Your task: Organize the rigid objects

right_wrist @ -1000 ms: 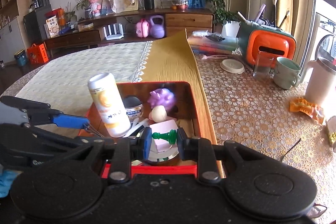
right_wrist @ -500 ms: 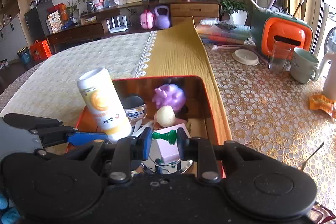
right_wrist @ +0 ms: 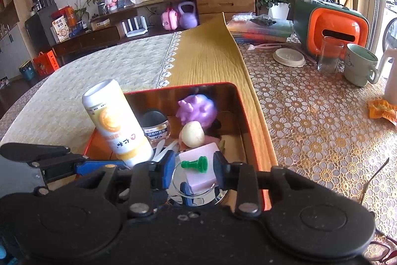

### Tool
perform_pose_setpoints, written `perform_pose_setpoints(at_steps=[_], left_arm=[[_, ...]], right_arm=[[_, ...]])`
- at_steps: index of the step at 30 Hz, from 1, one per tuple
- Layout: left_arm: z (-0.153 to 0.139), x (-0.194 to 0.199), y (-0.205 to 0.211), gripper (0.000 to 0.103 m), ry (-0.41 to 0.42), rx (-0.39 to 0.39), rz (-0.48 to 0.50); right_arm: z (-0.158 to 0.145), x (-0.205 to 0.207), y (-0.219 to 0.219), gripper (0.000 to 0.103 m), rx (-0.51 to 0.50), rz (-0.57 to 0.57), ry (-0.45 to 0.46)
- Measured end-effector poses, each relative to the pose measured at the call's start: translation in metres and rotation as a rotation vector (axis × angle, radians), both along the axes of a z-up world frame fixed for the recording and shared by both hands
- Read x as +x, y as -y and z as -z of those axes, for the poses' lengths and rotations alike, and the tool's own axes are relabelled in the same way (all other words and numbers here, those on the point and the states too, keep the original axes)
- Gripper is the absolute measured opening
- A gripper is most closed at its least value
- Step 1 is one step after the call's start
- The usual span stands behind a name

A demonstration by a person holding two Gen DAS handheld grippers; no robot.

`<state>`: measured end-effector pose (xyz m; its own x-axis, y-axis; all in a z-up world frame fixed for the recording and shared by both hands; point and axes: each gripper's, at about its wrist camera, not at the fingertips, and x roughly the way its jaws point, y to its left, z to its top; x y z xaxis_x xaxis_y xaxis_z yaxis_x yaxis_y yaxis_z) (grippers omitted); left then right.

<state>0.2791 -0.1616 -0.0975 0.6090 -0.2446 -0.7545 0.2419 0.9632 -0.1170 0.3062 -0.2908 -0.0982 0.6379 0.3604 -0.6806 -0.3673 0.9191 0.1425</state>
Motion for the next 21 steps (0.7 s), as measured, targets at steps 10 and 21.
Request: perform_pose_setpoints(at_steps=[10, 21], left_arm=[[-0.014, -0.02, -0.008, 0.076, 0.026, -0.02, 0.016], [-0.039, -0.052, -0.03, 0.076, 0.085, -0.046, -0.008]], right_arm=[[-0.018, -0.016, 0.009, 0.046, 0.045, 0.012, 0.018], [-0.041, -0.053, 0.01, 0.054, 0.075, -0.005, 0.068]])
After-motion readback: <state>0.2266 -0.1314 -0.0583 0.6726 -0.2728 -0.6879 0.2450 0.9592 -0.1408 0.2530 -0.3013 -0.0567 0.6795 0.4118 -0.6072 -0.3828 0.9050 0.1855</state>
